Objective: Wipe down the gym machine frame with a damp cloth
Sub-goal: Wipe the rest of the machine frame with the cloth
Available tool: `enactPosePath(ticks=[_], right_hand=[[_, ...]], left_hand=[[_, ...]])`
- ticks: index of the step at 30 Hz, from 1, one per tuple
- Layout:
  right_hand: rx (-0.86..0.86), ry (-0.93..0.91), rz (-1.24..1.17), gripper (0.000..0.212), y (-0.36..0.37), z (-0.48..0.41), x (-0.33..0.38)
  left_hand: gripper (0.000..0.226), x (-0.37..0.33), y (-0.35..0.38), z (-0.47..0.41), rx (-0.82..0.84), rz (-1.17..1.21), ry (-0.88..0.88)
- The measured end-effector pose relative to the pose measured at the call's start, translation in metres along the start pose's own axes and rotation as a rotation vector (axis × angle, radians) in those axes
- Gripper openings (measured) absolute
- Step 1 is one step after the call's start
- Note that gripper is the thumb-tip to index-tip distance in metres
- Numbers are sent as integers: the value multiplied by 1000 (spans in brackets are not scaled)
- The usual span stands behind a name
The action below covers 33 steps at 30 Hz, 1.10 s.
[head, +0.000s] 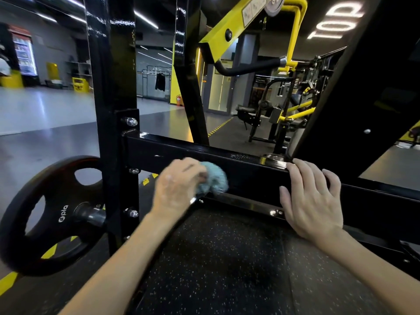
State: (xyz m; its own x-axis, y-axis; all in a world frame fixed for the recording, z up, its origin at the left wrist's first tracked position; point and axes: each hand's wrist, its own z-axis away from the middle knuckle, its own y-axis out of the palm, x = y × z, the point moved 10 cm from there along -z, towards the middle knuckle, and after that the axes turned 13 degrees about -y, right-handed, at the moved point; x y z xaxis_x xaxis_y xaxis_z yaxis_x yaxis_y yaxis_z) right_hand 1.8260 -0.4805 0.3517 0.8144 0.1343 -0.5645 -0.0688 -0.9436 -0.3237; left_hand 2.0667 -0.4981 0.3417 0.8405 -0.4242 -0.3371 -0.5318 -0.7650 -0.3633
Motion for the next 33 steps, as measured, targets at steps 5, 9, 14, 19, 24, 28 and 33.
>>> enactPosePath(ticks=[5,9,14,19,24,28,33], right_hand=[[-9,-2,21,46,0,0,0],[-20,3,20,46,-1,1,1],[-39,-11,15,48,0,2,0],[-48,-11,38,47,0,2,1],[-48,-13,41,47,0,1,1],[-47,-14,33,48,0,1,1],[-40,-14,21,48,0,1,1]], left_hand=[[18,37,-24,-8,-25,-47,-112],[13,-53,7,-1,-8,22,132],[25,-53,10,-3,46,51,105],[23,51,-26,-18,6,-93,-204],[13,40,-34,-23,-93,61,-383],[14,3,-16,-50,-71,68,-379],[22,-66,14,-59,137,22,-130]])
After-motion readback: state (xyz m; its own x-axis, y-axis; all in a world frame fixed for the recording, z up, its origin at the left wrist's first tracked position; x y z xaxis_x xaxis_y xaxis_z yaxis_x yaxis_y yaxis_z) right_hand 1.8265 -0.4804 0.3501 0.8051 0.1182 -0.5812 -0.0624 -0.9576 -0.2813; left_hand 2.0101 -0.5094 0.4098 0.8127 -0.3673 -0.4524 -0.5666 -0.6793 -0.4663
